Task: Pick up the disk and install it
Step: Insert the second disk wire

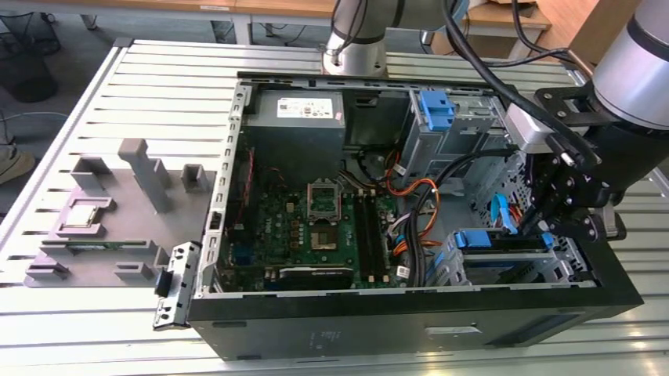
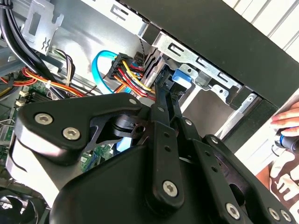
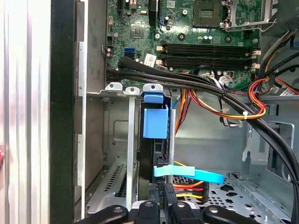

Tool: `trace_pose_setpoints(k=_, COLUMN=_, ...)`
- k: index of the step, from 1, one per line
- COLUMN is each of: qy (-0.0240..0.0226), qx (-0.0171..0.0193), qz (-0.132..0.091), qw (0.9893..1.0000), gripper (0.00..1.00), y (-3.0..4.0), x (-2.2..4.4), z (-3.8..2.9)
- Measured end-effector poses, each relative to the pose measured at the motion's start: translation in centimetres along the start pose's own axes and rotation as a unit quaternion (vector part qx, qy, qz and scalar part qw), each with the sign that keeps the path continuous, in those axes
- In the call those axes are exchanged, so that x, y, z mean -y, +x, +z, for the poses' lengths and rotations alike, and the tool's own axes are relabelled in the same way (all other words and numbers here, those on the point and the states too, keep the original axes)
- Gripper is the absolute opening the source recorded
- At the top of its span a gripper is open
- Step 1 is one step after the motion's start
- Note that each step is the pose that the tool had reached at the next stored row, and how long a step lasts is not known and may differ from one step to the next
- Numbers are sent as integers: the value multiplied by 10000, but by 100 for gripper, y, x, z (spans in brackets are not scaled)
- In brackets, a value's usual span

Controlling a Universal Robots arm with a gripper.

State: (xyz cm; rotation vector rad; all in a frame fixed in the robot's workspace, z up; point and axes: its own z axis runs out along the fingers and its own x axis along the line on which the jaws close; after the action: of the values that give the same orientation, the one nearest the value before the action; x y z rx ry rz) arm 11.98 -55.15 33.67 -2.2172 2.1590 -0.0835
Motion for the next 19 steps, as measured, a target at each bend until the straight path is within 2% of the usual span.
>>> trace_pose_setpoints(k=19, qy=0, qx=0, qz=0, qw=10000, gripper=17, y=0, x=-4, z=54)
